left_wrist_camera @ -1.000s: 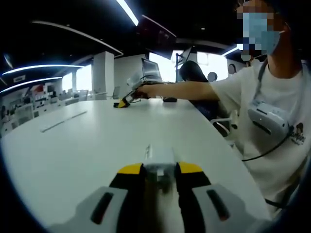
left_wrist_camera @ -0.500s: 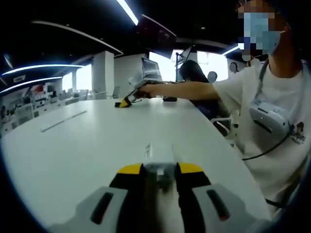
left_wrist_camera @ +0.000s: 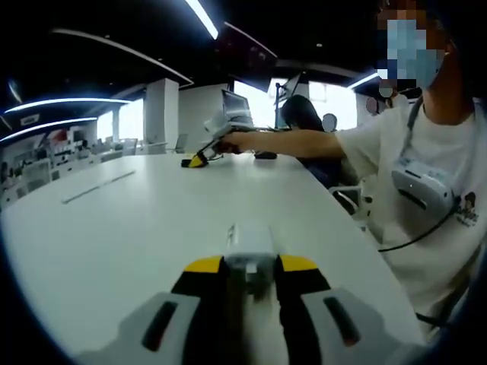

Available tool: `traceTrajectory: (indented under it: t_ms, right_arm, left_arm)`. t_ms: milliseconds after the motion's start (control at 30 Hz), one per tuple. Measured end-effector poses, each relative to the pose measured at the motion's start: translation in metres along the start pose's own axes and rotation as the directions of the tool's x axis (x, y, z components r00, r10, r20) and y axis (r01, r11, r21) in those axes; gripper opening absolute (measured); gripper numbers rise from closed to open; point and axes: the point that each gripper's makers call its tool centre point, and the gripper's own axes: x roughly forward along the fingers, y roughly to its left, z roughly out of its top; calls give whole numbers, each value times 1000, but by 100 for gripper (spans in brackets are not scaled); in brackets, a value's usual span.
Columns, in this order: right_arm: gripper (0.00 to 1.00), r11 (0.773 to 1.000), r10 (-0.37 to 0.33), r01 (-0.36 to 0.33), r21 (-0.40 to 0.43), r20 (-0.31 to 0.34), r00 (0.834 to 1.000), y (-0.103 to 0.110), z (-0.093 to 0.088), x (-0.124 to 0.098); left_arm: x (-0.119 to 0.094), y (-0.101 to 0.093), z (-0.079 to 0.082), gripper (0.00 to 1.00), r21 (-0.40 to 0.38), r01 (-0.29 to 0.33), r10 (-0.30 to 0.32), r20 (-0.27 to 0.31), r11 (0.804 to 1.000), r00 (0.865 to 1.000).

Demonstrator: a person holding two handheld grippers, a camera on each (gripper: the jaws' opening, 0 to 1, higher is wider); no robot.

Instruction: Plug the desk Type‑C cable into the charger adapter.

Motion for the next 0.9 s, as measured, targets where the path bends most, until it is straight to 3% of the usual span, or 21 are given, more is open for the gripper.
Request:
traceTrajectory:
  t_ms: [900]
  right_arm:
    - [10,1000,23,-23,-14,-26,999,22,-6,-10]
  left_arm:
    - [1,2,-1,25,-3,7,-7,2,1000,1000]
